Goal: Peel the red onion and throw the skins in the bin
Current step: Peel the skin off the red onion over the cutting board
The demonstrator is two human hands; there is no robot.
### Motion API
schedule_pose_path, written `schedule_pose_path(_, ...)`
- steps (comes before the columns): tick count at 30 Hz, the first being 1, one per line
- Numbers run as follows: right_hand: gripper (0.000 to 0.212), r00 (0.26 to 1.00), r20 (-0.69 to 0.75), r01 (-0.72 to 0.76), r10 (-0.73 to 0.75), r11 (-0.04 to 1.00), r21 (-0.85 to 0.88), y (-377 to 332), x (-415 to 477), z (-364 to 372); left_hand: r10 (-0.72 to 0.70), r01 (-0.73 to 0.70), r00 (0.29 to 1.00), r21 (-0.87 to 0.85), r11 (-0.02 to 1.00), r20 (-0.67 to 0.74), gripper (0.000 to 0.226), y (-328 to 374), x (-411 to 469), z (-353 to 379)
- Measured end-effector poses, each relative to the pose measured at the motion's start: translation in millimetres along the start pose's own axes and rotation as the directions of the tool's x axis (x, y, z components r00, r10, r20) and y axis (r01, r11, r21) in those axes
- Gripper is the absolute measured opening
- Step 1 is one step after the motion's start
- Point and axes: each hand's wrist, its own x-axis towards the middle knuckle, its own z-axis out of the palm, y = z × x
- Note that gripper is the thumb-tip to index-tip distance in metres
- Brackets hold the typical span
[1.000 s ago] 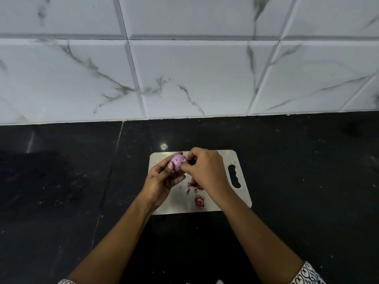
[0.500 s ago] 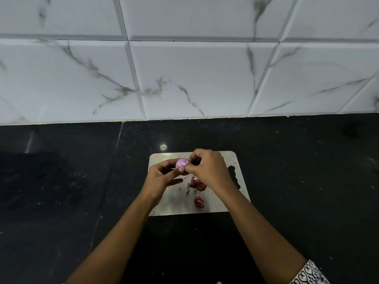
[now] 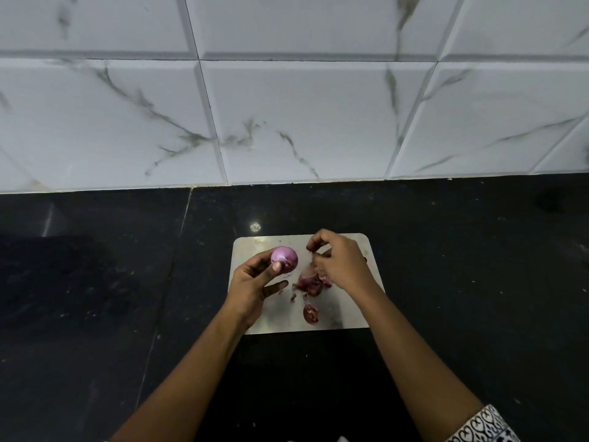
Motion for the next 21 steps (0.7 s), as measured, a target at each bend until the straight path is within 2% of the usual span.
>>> schedule_pose_path(4,0.016,0.998,-0.030,0.063,-0.060,0.994,0.087,-6.6,-4.7,-2.1,-0.002,0.002,1.000,-0.009,1.000,-0.023,0.021,-1.5,2.0,1.3)
schedule_pose_path(8,0.018,0.995,0.036,0.088,-0.089,0.996,0.022,-10.3,-5.2,-5.7,0.024,-0.024,0.999,-0.003,1.000,-0.034,0.022,-1.9,3.2,4.3)
schedule_pose_path(11,0.031,0.993,0.063,0.097,-0.097,0.995,0.004,-15.5,-6.2,-4.6,0.058,-0.058,0.998,0.021,0.998,-0.023,0.023,-1.4,3.8,5.7)
schedule_pose_path(18,0.026,0.975,0.100,0.216,-0.199,0.954,-0.208,-24.1,-3.4,-4.2,0.156,-0.156,0.988,0.114,0.981,0.014,0.030,4.9,2.1,5.9)
schedule_pose_path(21,0.027,0.969,0.069,0.247,-0.238,0.923,-0.295,-26.5,-6.3,3.4,0.225,-0.224,0.974,0.164,0.961,0.014,0.029,6.4,1.5,5.3)
